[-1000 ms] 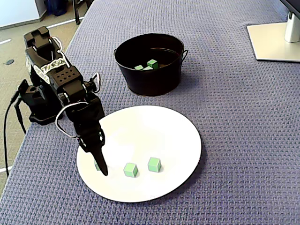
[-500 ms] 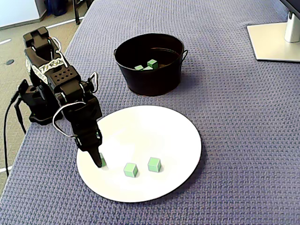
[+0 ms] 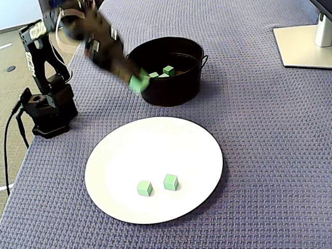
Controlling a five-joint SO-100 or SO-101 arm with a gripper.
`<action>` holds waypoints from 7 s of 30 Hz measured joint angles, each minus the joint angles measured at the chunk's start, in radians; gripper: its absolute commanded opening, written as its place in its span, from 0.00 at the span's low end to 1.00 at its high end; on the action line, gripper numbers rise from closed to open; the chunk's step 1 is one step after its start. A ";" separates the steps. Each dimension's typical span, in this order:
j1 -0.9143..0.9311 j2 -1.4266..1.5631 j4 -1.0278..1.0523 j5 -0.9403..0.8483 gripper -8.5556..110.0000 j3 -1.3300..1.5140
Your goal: Pick up the items on the white plate and put them in the black container.
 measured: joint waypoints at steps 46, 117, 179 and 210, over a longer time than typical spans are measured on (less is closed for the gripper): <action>0.216 -0.721 0.005 -0.290 0.27 0.023; -0.804 -0.058 0.239 -0.318 0.07 0.015; 0.219 -1.042 -0.055 -0.410 0.12 -0.354; -0.650 0.067 0.252 -0.517 0.07 -0.261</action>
